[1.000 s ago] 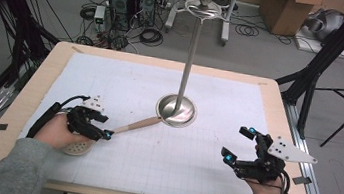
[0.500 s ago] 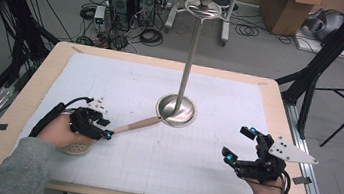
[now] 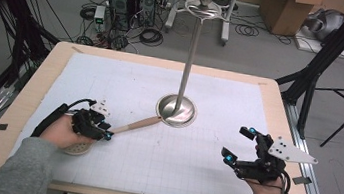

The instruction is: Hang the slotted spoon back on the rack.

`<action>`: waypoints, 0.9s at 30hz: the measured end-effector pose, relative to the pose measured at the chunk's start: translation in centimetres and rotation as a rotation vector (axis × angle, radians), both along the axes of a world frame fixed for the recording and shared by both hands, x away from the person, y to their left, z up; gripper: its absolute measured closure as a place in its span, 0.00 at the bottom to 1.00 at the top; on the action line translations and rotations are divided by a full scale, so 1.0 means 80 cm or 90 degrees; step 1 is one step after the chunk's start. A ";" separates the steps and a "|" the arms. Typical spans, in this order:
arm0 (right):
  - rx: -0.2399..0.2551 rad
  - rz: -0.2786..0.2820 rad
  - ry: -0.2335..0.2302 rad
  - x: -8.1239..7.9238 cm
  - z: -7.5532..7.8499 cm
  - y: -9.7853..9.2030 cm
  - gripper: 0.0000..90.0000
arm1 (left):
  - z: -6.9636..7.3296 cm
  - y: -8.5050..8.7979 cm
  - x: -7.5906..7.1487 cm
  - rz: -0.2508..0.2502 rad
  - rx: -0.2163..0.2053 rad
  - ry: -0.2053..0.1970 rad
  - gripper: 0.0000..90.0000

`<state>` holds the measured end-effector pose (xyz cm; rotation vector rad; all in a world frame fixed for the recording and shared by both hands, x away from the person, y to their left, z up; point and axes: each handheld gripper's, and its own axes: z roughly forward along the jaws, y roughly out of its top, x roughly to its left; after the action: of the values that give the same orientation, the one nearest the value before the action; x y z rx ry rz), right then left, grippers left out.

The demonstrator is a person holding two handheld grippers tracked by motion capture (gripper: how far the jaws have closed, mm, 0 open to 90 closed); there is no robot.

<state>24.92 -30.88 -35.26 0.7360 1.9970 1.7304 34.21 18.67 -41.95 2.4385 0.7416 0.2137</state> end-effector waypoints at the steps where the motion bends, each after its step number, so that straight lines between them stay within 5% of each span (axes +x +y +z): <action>1: 0.000 0.000 0.000 0.000 0.000 0.000 0.09 | -0.001 0.000 0.000 -0.003 0.007 0.004 0.71; 12: -0.001 0.001 0.005 -0.001 0.000 0.001 0.09 | -0.001 -0.004 -0.001 -0.005 0.010 0.006 0.85; 27: -0.004 0.002 0.002 0.000 0.000 0.001 0.09 | 0.001 -0.004 -0.005 -0.003 0.021 -0.005 0.86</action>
<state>24.93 -30.80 -35.29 0.7344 2.0067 1.7253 33.85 18.35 -41.88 2.4681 0.7347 0.2350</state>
